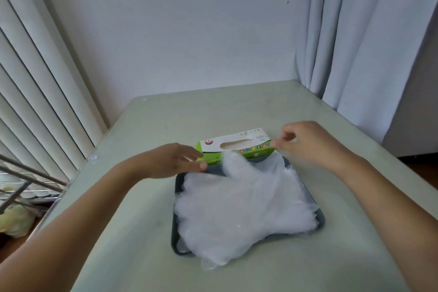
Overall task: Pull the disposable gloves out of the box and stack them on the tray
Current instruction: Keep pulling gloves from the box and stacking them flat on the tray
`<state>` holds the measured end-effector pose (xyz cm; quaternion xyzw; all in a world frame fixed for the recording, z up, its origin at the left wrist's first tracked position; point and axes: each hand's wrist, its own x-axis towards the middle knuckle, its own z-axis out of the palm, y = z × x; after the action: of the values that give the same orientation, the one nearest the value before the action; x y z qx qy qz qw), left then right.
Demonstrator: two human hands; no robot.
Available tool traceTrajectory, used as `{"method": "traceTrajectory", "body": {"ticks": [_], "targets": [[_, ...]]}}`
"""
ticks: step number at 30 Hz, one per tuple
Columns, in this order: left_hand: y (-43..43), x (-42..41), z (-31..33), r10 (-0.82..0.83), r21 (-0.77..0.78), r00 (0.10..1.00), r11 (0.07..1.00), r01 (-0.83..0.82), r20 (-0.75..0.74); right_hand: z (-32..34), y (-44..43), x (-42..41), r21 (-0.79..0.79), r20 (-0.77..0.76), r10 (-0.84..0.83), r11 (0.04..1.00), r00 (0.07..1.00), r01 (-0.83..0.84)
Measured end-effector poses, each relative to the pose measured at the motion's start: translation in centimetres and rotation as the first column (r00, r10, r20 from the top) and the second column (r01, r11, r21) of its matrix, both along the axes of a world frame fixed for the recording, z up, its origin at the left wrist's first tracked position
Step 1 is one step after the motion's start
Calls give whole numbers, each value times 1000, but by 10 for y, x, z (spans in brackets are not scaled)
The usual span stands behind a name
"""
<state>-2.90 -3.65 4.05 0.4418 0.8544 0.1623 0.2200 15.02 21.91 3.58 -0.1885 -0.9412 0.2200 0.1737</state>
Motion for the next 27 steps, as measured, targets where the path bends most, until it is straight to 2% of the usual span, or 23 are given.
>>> {"method": "traceTrajectory", "body": {"ticks": [2, 4, 7, 11, 13, 15, 17, 19, 21, 24, 27], "targets": [[9, -12, -7, 68, 119, 996, 990, -74, 52, 0, 8, -15, 3, -29, 23, 1000, 999, -23], [20, -22, -17, 144, 208, 985, 965, -161, 94, -4, 13, -32, -13, 19, 94, 996, 995, -94], [36, -27, -35, 209, 245, 977, 946, -211, 33, -7, 12, -58, -31, 112, 194, 981, 975, -192], [46, -7, -41, 80, 256, 990, 965, -49, -114, -6, 5, -71, -64, 210, 173, 985, 962, -163], [50, 4, -45, -47, 247, 975, 964, 101, -217, -5, 5, -66, 23, 284, 86, 995, 955, -96], [50, 16, -49, -127, 250, 958, 949, 193, -259, -6, 4, -56, 57, 280, 86, 993, 956, -107], [50, 29, -53, -181, 229, 957, 945, 232, -226, -7, 2, -45, 14, 315, 248, 964, 916, -265], [48, 44, -58, -249, 136, 953, 952, 274, -176, -13, -3, -32, -15, 460, 387, 903, 799, -428], [47, 53, -64, -310, 45, 942, 947, 317, -126, -24, -4, -17, -16, 571, 410, 872, 712, -489], [45, 56, -72, -353, -15, 931, 935, 354, -92, -39, -1, 0, -16, 586, 398, 877, 706, -480], [43, 56, -75, -342, -33, 931, 939, 341, -127, -48, -2, 4, 110, 517, 370, 866, 772, -488]]}}
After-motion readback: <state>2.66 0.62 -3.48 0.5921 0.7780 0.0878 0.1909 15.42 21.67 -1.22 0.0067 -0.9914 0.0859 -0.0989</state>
